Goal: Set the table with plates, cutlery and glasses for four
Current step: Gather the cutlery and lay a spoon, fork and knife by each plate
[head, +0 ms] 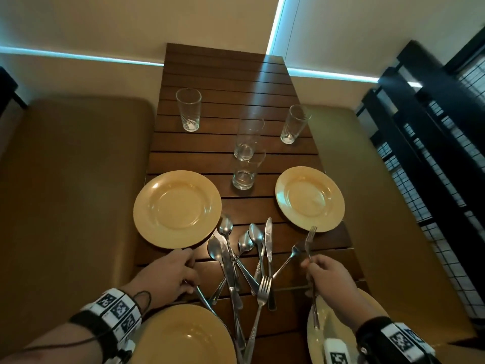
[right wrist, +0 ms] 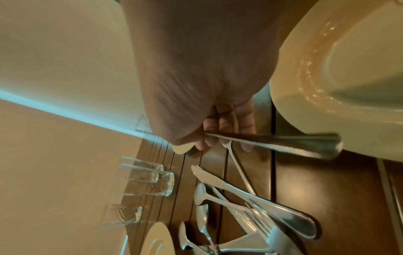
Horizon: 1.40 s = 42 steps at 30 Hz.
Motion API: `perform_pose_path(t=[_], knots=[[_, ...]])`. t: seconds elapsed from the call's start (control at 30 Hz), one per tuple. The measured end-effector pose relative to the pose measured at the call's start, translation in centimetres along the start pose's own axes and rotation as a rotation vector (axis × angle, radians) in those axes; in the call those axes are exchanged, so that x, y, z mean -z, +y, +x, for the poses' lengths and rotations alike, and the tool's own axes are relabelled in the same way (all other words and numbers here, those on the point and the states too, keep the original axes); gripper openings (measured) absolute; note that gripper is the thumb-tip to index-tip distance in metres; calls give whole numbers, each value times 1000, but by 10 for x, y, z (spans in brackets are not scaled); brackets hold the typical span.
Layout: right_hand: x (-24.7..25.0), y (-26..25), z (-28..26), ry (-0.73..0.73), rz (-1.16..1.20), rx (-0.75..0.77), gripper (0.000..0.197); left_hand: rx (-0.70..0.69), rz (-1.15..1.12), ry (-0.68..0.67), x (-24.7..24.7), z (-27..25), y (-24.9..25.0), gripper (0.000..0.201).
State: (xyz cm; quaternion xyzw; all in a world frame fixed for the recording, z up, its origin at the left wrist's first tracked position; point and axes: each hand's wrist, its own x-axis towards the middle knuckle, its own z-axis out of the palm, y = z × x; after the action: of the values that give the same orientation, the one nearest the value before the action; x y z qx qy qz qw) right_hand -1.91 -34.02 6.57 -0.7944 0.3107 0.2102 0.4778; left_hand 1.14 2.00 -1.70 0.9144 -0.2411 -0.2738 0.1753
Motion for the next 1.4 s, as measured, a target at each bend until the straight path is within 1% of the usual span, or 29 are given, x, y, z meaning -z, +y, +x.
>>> perform_pose_path(t=[0.1, 0.2, 0.27, 0.33, 0.37, 0.43, 0.47, 0.53, 0.6, 0.73, 0.83, 0.9, 1.0, 1.07, 1.13, 1.2, 1.3, 1.33, 1.4], knots=[[11, 6, -6, -56, 195, -45, 22, -59, 128, -27, 4, 6, 8, 18], [20, 13, -9, -91, 273, -53, 23, -99, 233, -106, 8, 11, 13, 13], [25, 17, -8, -107, 333, -62, 23, -108, 269, -120, 12, 13, 19, 12], [30, 21, -7, -116, 397, -62, 22, -123, 271, -101, 18, 13, 26, 13], [32, 22, -6, -125, 425, -54, 22, -128, 246, -69, 22, 13, 30, 13], [36, 24, -6, -140, 468, -41, 24, -90, 184, -28, 29, 12, 38, 13], [39, 25, -7, -144, 480, -39, 25, -47, 149, -17, 34, 11, 44, 13], [43, 24, -8, -149, 501, -34, 27, 71, 39, 8, 43, 7, 56, 11], [45, 19, -11, -155, 527, -25, 29, 156, -104, 46, 50, 2, 71, 7], [44, 4, -17, -177, 672, -16, 32, 239, -458, 125, 46, -6, 106, 9], [36, -1, -16, -216, 813, -38, 34, 272, -774, 140, 28, -3, 140, 10], [30, -6, -17, -250, 865, -36, 33, 304, -940, 154, 14, 5, 169, 8], [24, -12, -19, -300, 920, -17, 32, 358, -1115, 181, -7, 21, 208, 9], [22, -12, -19, -341, 945, -14, 32, 392, -1170, 204, -19, 30, 227, 13], [22, -9, -17, -340, 935, -41, 32, 397, -1143, 222, -25, 35, 240, 17], [22, -4, -16, -293, 901, -87, 32, 396, -1023, 223, -24, 35, 247, 18], [23, 9, -13, -241, 798, -99, 32, 390, -884, 186, -24, 30, 239, 23], [25, 14, -12, -236, 757, -89, 31, 414, -860, 187, -24, 28, 231, 25], [32, 23, -9, -241, 714, -77, 28, 530, -831, 228, -23, 26, 209, 21]])
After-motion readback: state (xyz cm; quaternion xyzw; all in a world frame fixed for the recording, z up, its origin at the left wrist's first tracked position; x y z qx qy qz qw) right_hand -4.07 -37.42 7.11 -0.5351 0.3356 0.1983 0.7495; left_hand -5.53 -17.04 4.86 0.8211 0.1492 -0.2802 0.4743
